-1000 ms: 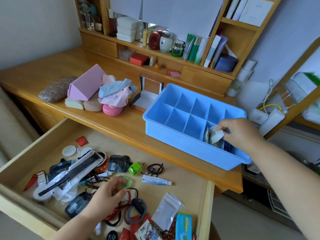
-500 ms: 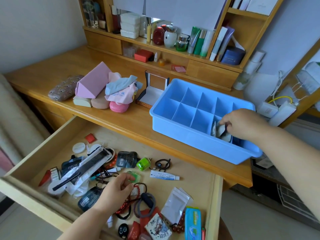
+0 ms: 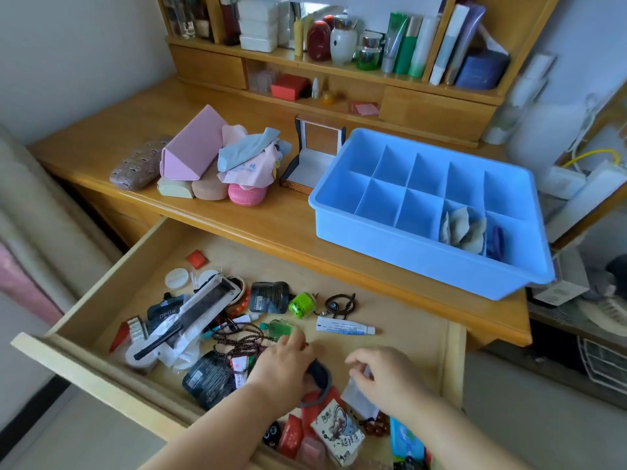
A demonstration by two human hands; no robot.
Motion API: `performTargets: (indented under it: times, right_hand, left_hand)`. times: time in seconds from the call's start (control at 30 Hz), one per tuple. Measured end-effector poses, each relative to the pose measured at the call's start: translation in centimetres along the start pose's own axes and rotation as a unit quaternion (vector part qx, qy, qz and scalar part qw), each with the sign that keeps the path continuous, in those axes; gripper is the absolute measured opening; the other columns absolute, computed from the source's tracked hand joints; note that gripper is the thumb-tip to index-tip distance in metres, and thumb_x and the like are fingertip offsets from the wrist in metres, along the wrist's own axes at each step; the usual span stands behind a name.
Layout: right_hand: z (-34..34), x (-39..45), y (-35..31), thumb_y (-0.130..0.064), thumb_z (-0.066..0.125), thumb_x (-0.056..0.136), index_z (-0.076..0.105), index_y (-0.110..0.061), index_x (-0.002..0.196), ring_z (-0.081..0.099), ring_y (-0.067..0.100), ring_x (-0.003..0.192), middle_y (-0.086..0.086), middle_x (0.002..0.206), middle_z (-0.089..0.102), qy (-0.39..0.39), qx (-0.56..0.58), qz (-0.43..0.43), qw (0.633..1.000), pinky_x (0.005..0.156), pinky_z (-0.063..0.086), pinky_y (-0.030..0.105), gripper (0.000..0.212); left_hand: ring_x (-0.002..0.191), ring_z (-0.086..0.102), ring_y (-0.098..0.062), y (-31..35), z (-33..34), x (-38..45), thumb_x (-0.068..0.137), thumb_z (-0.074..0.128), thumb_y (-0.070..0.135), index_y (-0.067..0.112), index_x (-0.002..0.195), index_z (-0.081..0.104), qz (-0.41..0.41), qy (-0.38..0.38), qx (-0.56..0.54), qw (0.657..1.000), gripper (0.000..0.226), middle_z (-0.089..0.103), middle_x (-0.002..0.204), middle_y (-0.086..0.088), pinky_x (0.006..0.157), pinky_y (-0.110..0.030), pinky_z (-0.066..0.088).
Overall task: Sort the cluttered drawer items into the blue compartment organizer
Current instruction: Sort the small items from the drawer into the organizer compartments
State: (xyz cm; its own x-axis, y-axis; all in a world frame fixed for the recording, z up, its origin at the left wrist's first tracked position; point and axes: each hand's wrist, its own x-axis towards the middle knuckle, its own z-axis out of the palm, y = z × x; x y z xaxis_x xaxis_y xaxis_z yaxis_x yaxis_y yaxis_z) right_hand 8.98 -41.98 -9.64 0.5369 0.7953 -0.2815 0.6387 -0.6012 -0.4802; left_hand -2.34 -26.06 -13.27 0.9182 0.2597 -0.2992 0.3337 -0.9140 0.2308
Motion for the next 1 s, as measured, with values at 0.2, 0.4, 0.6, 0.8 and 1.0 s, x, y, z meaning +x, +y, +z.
performTargets:
  times: [0.2,0.4,0.6,0.8,1.0]
  right_hand:
    - [0.8,0.1,-0.1,-0.022,0.060,0.089,0.068,-0.029,0.106,0.060,0.003,0.086,-0.015,0.095,0.066,-0.030,0.105,0.079,0.991,0.078,0.049,0.018,0.021]
    - [-0.8,0.1,-1.4,-0.017,0.060,0.089,0.063,-0.039,0.090,0.062,0.002,0.078,-0.013,0.090,0.067,-0.009,0.241,0.092,0.966,0.070,0.049,0.014,0.022]
    - [-3.0,-0.3,-4.1,-0.022,0.060,0.091,0.068,-0.032,0.091,0.060,0.008,0.056,-0.011,0.075,0.071,-0.039,0.410,0.068,0.909,0.053,0.045,0.019,0.013]
    - [-5.3,-0.4,-5.0,-0.044,0.062,0.082,0.069,-0.013,0.097,0.061,0.015,0.055,0.007,0.083,0.073,0.002,0.521,0.104,0.847,0.050,0.049,0.023,0.035]
    - [-6.9,-0.2,-5.8,-0.007,0.065,0.085,0.053,-0.013,0.096,0.061,0.012,0.055,0.009,0.080,0.073,-0.046,0.432,0.078,0.898,0.050,0.047,0.022,0.017]
  left_hand:
    - [0.089,0.055,-0.016,0.0,-0.4,0.0,0.082,0.059,0.022,0.025,0.098,0.054,-0.011,0.019,-0.087,0.996,0.017,0.059,0.098,0.006,0.067,-0.024,0.039]
    - [0.046,0.054,-0.003,0.3,-3.0,-1.5,0.086,0.065,0.017,0.022,0.083,0.065,-0.050,0.052,-0.411,0.909,0.006,0.066,0.058,0.002,0.046,-0.016,0.041]
    - [0.038,0.044,-0.010,1.6,-5.9,-2.4,0.093,0.058,0.019,0.022,0.065,0.059,-0.023,0.116,-0.485,0.867,0.029,0.051,0.044,0.004,0.043,-0.020,0.037]
    - [0.042,0.044,-0.014,2.3,-6.6,-2.3,0.093,0.058,0.021,0.017,0.064,0.057,-0.045,0.172,-0.438,0.881,0.029,0.049,0.045,0.002,0.047,-0.028,0.036]
    - [0.040,0.043,-0.010,2.4,-5.5,-1.4,0.091,0.060,0.024,0.023,0.067,0.061,-0.019,0.171,-0.482,0.859,0.024,0.053,0.046,0.000,0.044,-0.027,0.034]
